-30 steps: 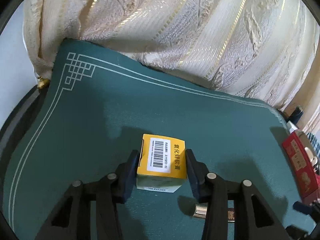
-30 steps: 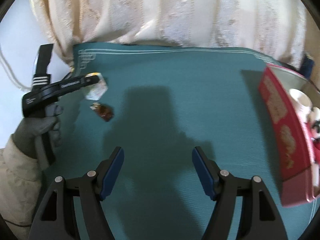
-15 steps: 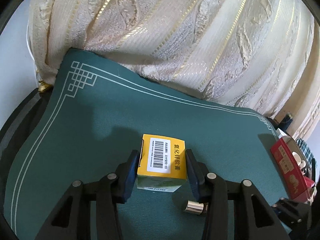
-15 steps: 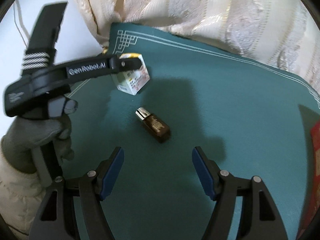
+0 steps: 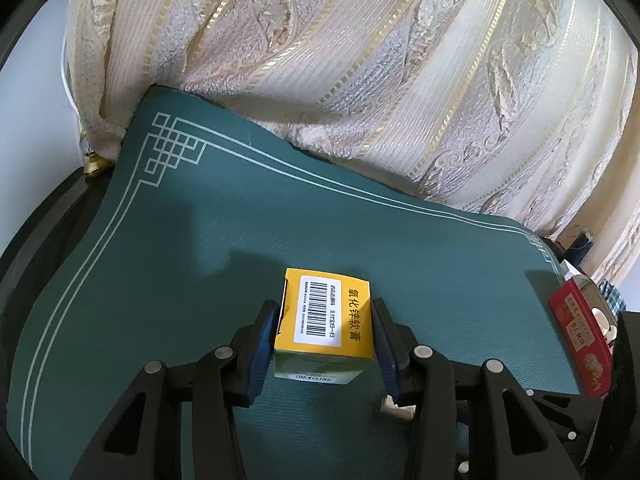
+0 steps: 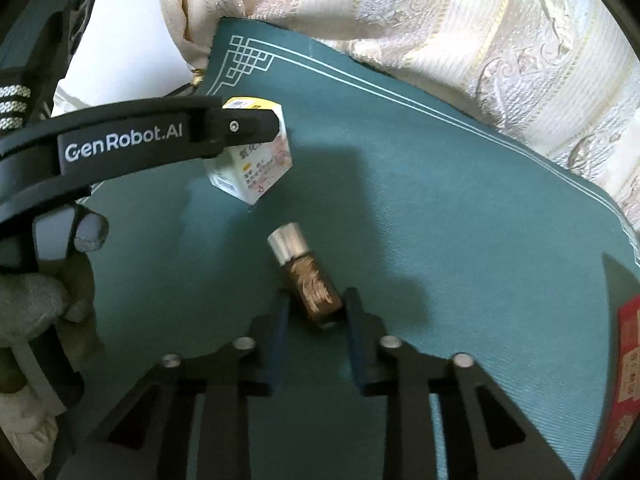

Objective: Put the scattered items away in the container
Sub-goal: 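Close the left gripper on the yellow box while the right gripper grasps the brown bottle, then carry the yellow box and brown bottle over the tin box with both grippers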

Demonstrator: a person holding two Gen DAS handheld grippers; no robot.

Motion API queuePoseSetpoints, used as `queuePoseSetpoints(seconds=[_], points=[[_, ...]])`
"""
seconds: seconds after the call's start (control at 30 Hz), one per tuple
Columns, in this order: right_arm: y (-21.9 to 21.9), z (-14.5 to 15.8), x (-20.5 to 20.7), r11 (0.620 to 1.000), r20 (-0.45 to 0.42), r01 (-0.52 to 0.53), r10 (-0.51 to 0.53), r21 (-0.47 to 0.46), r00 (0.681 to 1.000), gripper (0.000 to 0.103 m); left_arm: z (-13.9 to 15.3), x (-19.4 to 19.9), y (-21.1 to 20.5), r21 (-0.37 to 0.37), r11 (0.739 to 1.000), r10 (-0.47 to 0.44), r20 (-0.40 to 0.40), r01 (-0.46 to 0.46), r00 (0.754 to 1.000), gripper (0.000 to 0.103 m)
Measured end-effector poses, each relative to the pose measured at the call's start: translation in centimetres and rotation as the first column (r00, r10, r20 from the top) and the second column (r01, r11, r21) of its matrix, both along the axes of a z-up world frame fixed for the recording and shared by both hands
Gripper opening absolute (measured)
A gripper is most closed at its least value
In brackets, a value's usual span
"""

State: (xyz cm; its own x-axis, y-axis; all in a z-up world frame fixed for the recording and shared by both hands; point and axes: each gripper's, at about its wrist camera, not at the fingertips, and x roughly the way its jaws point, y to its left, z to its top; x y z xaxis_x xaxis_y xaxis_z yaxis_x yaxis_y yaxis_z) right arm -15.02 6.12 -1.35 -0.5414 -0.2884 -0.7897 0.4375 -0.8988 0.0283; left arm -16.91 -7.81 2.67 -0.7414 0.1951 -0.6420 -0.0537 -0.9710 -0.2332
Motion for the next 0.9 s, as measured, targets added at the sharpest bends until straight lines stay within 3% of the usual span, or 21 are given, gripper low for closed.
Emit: queuePoseSetpoints(seconds=[0.33,0.9], points=[[4.1,1.7,1.8,0.988,0.018,0.074,-0.072,-0.139,0.997,0.022,0.4,0.2,0.9,-0.026,1.0,-0.016,-0.011,0.015,1.0,0.047],[14.7,7.7,9.2,0.925,-0.103,0.23,-0.272,-0.303,0.957,0.022,2.6,4.9,7.5,-0.057,0.991,-0.124,-0.045,0.122,0.991,0.047]])
